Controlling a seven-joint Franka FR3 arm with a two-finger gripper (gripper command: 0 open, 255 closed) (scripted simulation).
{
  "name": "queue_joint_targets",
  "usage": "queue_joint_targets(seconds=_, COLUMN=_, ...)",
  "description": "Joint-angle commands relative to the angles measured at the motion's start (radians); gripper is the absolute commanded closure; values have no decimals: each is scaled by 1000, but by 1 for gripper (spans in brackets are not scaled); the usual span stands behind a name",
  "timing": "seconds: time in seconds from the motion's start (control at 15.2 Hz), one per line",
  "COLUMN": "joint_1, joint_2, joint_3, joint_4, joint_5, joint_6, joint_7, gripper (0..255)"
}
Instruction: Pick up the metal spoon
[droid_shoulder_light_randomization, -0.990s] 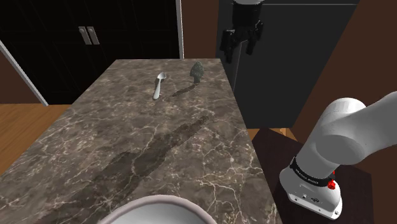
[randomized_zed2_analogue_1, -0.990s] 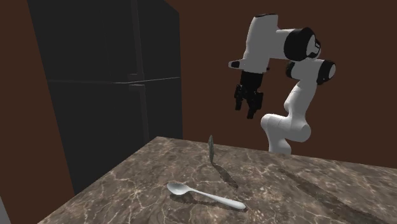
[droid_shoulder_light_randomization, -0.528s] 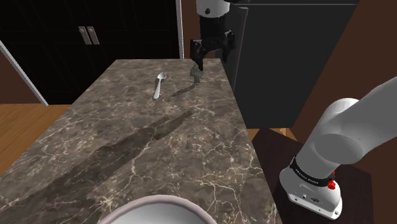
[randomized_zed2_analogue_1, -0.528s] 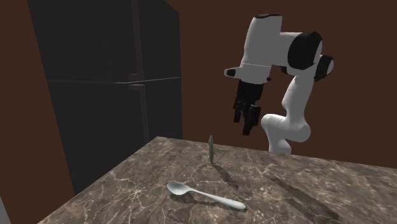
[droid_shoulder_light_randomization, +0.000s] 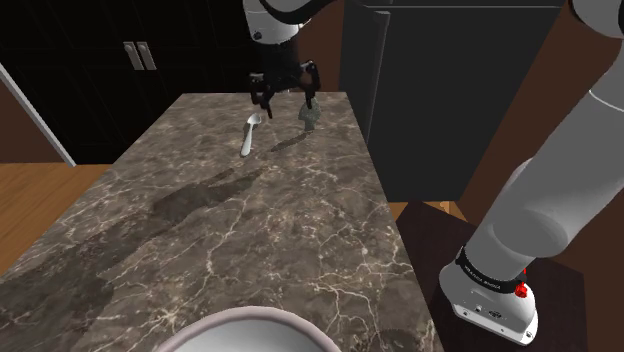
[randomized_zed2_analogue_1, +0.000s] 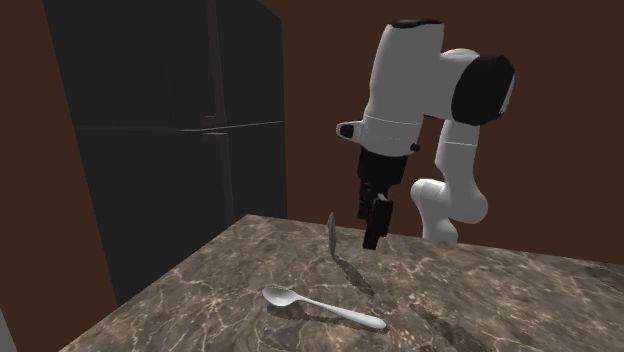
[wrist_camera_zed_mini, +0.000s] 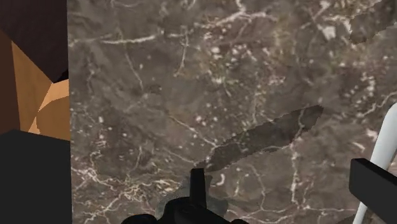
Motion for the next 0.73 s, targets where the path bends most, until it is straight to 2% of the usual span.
queue_joint_targets(seconds=0.0, joint_1=6, joint_2=93, joint_3=22, joint_4=81, joint_5=-37, joint_6=-9, joint_7=83, gripper=0)
queue_joint_targets(seconds=0.2, joint_1=30, joint_2=240, joint_3=38, joint_4=224, joint_5=-101, joint_6=-40, joint_7=190, gripper=0)
queue_joint_targets(seconds=0.53, joint_1=105, joint_2=486, joint_3=25, joint_4=509, joint_5=-198, joint_6=-125, joint_7=324, gripper=0)
queue_joint_targets(seconds=0.66, joint_1=102, joint_2=482, joint_3=23, joint_4=477, joint_5=-196, joint_6=-97, joint_7=329, gripper=0)
